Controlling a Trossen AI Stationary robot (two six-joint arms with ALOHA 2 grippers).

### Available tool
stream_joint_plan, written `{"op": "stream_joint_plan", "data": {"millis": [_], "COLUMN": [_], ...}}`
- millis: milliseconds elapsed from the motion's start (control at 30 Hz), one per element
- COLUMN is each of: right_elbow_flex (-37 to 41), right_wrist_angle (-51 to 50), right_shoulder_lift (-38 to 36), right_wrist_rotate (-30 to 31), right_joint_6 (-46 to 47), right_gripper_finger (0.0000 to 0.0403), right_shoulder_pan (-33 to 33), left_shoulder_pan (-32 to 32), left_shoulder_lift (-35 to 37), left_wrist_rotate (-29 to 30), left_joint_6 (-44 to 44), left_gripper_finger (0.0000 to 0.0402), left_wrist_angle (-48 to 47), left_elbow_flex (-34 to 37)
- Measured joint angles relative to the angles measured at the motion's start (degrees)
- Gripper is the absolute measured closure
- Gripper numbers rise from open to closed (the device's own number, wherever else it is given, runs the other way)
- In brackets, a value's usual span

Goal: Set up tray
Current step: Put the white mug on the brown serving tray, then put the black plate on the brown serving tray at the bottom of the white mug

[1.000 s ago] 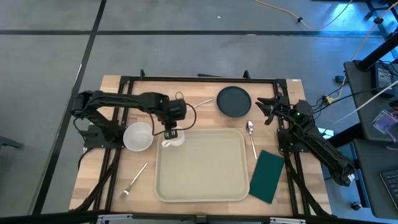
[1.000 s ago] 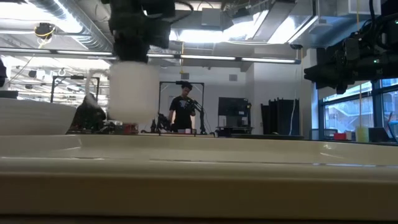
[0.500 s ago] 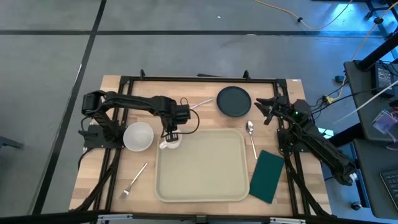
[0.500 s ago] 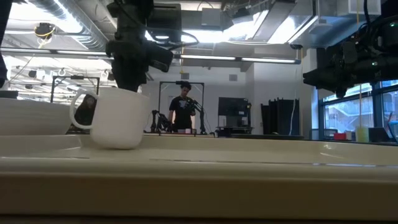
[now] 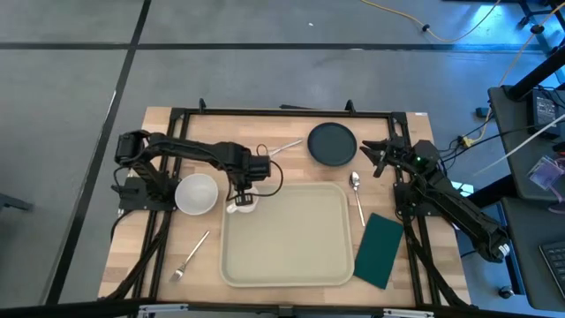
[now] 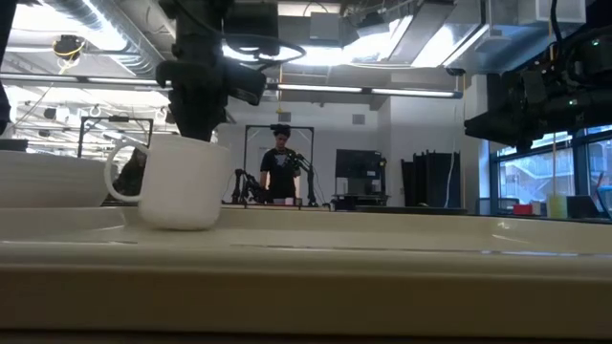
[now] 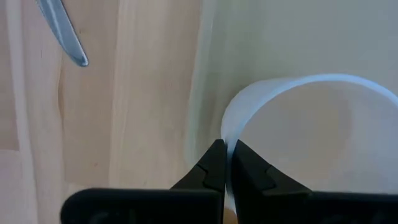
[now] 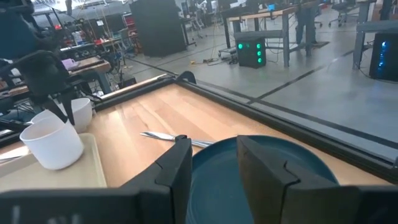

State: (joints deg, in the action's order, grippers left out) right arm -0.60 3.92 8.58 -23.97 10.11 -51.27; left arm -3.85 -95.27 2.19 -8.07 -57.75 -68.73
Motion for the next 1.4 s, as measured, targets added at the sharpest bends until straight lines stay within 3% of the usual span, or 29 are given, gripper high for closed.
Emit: {"op": "stream_joint_plan", "data": {"millis": [500,900,1067,1400], "right_elbow_flex": [0.0,0.0,0.0,0.0], "right_wrist_angle": [0.0,0.0,0.0,0.0], "right_shoulder_lift": [0.0,0.0,0.0,0.0], "right_wrist_rotate": [0.02,0.0,0.0,0.0], "right_joint_6": [0.06,-0.09,-0.11,-0.11], "right_gripper_finger": [0.0274,0.0274,0.0274,0.0274], "right_shoulder_pan": [0.0,0.0,0.0,0.0], "left_shoulder_pan": [1.79,1.61,1.53,0.02], "left_shoulder_lift": [0.78,4.16,4.22,4.77], "left_wrist_rotate": [3.15,5.03,4.35,6.8], "left_joint_6": [-0.36,-2.09,1.44,5.05], "left_gripper_finger": [0.0393,0.0333,0.032,0.0315], "left_wrist_angle": [1.34,1.99,1.53,-4.97], "left_elbow_flex": [3.1,3.63,3.56,-6.65]}}
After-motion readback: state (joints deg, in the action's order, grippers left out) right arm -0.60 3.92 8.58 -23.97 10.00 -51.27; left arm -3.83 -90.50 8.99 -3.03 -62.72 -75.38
